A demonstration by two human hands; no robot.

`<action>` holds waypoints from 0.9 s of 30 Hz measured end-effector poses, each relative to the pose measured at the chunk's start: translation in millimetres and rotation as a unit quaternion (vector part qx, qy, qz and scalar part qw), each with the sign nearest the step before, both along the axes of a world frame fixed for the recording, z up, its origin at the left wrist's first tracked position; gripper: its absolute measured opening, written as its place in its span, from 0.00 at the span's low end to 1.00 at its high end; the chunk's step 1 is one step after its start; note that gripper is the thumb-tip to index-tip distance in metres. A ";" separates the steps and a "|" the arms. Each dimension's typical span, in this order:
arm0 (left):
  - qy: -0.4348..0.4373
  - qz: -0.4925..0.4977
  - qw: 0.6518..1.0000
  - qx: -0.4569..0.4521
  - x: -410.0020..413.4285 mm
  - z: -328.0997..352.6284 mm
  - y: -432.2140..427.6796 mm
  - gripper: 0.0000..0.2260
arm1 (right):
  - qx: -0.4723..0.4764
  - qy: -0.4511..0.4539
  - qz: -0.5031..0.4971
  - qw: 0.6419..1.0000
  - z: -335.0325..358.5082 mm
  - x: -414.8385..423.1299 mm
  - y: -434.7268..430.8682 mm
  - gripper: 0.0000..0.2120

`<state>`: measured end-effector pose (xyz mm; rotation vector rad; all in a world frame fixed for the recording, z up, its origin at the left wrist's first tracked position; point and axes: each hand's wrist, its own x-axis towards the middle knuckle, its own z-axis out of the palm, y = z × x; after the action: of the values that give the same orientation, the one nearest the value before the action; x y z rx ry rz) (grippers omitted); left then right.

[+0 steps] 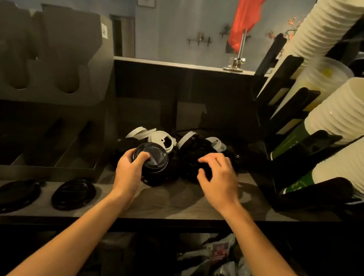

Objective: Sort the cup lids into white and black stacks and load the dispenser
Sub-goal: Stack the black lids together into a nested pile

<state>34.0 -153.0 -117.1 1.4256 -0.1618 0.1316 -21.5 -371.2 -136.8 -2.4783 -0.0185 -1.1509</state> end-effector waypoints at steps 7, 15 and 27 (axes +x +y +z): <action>-0.007 0.065 0.998 -0.026 15.3 -0.9 15.9 0.16 | -0.166 0.178 0.166 0.956 18.6 38.6 46.6 0.27; -0.008 0.106 0.994 -0.013 28.9 -10.3 16.9 0.13 | -0.335 0.284 0.085 0.894 30.3 73.6 56.9 0.31; 0.040 0.087 0.995 -0.007 37.7 -16.9 12.3 0.13 | -0.089 0.179 0.092 0.975 26.3 69.4 25.8 0.19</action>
<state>71.7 -140.7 -134.0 1.4285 0.0288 0.2179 47.9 -345.4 -110.5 -2.7387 -0.2543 -0.6392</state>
